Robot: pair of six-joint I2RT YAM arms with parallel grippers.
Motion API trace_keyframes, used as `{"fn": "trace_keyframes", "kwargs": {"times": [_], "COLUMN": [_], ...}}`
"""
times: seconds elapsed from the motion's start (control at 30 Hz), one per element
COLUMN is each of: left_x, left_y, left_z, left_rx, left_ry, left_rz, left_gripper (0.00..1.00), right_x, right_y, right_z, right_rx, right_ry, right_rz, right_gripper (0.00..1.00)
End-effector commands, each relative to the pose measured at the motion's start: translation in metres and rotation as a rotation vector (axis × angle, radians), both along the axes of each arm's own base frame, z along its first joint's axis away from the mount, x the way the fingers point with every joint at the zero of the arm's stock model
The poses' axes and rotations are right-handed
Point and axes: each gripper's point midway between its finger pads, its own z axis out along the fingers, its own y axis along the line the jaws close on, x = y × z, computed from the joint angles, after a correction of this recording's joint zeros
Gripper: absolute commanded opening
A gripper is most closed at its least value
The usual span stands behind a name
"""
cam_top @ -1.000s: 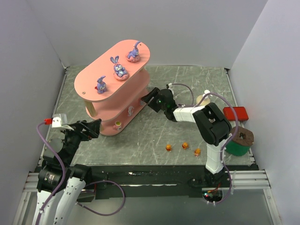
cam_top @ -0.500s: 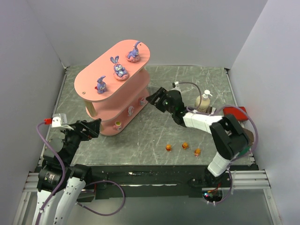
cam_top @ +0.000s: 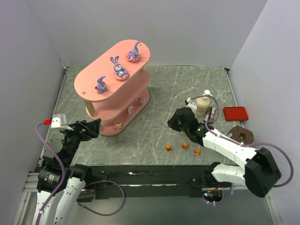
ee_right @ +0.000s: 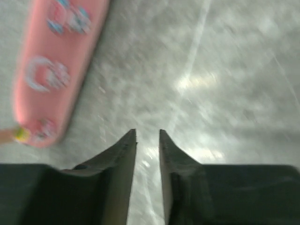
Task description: Place and organize the plastic toys onto the shelf
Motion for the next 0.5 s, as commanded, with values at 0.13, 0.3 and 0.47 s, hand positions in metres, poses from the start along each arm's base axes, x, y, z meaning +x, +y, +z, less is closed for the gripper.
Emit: {"fn": "trace_keyframes", "kwargs": {"times": [0.13,0.3,0.47], "left_x": [-0.001,-0.001,-0.002], "left_y": [-0.002,-0.002,-0.001], "left_z": [0.007,0.007,0.008], "left_rx": [-0.012,-0.014,-0.014], "left_ry": [-0.030,-0.029,-0.032], "left_rz": [-0.009,-0.009,-0.009], "left_gripper": [0.97,0.96,0.96], "right_x": [-0.061,-0.078,-0.082], "right_y": [-0.045,-0.042,-0.038], "right_z": [-0.037,-0.061,-0.076], "right_rx": [-0.277,-0.266,-0.270], "right_ry": [0.089,0.139,0.156], "right_rz": [-0.086,-0.038,-0.015], "right_gripper": [0.22,0.11,0.07]}}
